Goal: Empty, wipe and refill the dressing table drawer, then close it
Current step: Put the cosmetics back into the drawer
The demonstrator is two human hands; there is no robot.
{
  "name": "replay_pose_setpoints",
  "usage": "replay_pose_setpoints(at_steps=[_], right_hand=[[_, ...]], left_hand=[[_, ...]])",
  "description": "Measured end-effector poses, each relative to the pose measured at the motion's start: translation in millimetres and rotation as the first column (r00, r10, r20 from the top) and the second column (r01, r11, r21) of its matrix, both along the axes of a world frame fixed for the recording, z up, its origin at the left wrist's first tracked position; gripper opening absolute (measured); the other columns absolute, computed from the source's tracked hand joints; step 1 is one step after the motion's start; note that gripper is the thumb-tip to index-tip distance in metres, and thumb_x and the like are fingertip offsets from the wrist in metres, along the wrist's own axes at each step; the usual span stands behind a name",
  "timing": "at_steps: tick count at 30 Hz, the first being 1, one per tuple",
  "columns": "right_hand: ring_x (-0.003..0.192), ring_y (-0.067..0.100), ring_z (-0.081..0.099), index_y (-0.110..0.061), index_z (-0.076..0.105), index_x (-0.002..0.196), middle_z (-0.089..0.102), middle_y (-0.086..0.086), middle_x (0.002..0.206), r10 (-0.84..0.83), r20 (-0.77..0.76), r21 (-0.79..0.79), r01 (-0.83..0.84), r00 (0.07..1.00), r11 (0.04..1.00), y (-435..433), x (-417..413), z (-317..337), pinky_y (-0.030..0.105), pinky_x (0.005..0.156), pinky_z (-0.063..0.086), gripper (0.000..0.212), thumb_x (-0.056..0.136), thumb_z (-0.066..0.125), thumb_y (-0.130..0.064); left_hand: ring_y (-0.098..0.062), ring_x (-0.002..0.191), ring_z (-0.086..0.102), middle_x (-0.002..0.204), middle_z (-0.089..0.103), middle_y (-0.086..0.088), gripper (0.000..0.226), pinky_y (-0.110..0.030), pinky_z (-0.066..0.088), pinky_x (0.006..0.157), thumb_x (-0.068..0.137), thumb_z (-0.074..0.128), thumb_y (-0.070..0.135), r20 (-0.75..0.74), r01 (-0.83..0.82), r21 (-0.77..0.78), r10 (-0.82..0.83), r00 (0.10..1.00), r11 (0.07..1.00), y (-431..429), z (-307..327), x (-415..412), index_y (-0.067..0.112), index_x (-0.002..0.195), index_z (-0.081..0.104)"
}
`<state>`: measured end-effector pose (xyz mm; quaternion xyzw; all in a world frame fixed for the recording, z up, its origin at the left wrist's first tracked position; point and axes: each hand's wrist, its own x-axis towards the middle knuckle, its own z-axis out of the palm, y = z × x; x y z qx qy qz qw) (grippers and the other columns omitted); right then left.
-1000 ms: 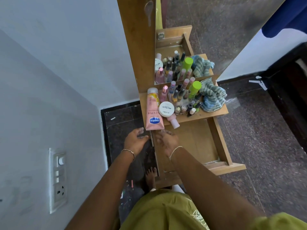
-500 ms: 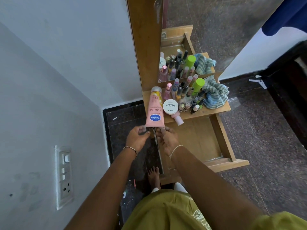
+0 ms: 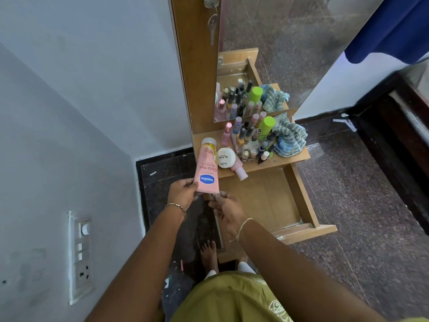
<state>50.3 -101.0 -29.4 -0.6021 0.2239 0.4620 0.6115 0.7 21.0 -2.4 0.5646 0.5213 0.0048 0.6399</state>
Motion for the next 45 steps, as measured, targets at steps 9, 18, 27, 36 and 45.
replay_pose_setpoints(at_steps=[9, 18, 27, 36, 45], right_hand=[[0.071, 0.006, 0.066, -0.015, 0.059, 0.096, 0.073, 0.001, 0.09, 0.143, 0.008, -0.032, -0.143, 0.99, 0.989, -6.3, 1.9, 7.2, 0.019, 0.057, 0.044, 0.002, 0.094, 0.058, -0.016], [0.081, 0.013, 0.063, -0.011, 0.063, 0.112, 0.071, 0.005, 0.098, 0.119, -0.014, 0.14, -0.116, 0.993, 0.983, -21.7, 7.3, 15.5, 0.024, 0.066, 0.044, 0.028, 0.088, 0.048, -0.01], [0.109, 0.024, 0.06, -0.014, 0.054, 0.129, 0.064, 0.012, 0.122, 0.258, -0.041, 0.291, -0.235, 0.965, 0.927, -71.3, 5.2, 12.7, 0.036, 0.091, 0.047, 0.056, 0.076, 0.073, -0.009], [0.108, 0.032, 0.061, -0.001, 0.052, 0.13, 0.062, 0.021, 0.124, 0.032, -0.03, 0.196, -0.026, 0.999, 0.98, -141.2, 3.4, 17.3, 0.05, 0.098, 0.048, 0.046, 0.086, 0.064, -0.002], [0.086, 0.022, 0.066, 0.002, 0.056, 0.122, 0.068, 0.015, 0.101, -0.126, -0.059, 0.019, 0.127, 0.99, 0.992, -168.8, 30.6, 12.5, 0.025, 0.06, 0.057, 0.029, 0.093, 0.054, 0.002]], left_hand=[[-0.015, 0.09, 0.067, 0.11, 0.068, -0.006, 0.023, -0.022, 0.055, 0.067, 0.086, 0.066, 0.015, -0.011, -0.027, 0.032, 0.028, 1.0, 0.999, -3.4, -0.4, -13.3, 0.013, 0.108, 0.062], [-0.017, 0.093, 0.067, 0.109, 0.068, -0.006, 0.027, -0.028, 0.057, 0.076, 0.086, 0.065, 0.015, -0.011, -0.017, -0.018, 0.017, 1.0, 1.0, -1.9, 1.4, -34.9, 0.013, 0.112, 0.06], [-0.014, 0.083, 0.061, 0.103, 0.066, -0.009, 0.027, -0.028, 0.051, 0.074, 0.09, 0.058, 0.006, -0.001, 0.251, -0.174, -0.255, 0.967, 0.952, -20.3, 4.5, -36.7, 0.009, 0.117, 0.058], [-0.009, 0.067, 0.06, 0.094, 0.065, -0.012, 0.032, -0.02, 0.049, 0.06, 0.089, 0.058, 0.0, -0.001, 0.515, -0.223, -0.528, 0.849, 0.828, -78.8, -10.6, 7.1, -0.002, 0.121, 0.055], [-0.007, 0.063, 0.062, 0.117, 0.064, -0.019, 0.037, -0.01, 0.048, 0.051, 0.09, 0.057, 0.0, -0.035, 0.584, -0.215, -0.604, 0.796, 0.783, -131.6, -18.1, 41.1, -0.001, 0.126, 0.052]])
